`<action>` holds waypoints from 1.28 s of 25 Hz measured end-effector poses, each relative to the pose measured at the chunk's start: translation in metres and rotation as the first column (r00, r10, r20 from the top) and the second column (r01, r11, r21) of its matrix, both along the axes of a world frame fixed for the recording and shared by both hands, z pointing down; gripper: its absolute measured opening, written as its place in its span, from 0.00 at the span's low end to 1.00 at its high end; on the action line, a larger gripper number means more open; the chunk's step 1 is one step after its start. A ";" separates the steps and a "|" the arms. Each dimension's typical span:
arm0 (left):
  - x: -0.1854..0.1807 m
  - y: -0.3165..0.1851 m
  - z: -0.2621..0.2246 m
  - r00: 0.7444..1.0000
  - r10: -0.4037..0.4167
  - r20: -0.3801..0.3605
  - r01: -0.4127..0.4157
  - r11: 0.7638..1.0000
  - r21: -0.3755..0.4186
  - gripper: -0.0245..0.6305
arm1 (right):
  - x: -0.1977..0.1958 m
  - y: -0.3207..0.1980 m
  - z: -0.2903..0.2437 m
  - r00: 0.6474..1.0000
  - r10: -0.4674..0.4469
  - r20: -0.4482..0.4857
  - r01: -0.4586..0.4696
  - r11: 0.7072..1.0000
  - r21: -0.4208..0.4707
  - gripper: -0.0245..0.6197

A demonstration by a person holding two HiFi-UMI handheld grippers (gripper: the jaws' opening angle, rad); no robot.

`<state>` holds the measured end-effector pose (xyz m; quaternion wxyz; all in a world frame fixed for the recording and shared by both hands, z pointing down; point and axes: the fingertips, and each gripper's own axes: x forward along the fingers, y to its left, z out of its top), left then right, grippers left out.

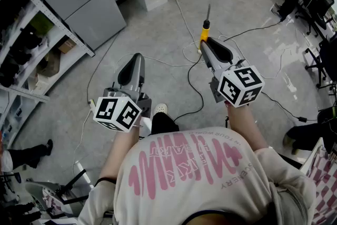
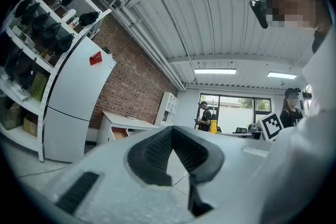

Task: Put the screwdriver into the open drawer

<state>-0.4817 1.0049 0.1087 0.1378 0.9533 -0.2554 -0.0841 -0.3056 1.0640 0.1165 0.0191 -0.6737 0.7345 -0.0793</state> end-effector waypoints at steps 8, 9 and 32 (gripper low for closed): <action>0.000 -0.017 0.002 1.000 -0.004 -0.002 0.004 1.000 0.000 0.04 | -0.001 -0.018 0.007 1.000 -0.005 0.005 0.005 1.000 -0.010 0.17; 0.000 -0.019 0.003 1.000 -0.003 -0.001 0.003 1.000 -0.001 0.04 | 0.000 -0.021 0.008 1.000 -0.006 0.010 0.006 1.000 -0.010 0.17; 0.025 -0.322 -0.002 0.996 0.085 0.003 -0.085 0.996 -0.006 0.04 | 0.032 -0.308 0.006 0.995 0.081 0.058 -0.078 0.996 -0.039 0.17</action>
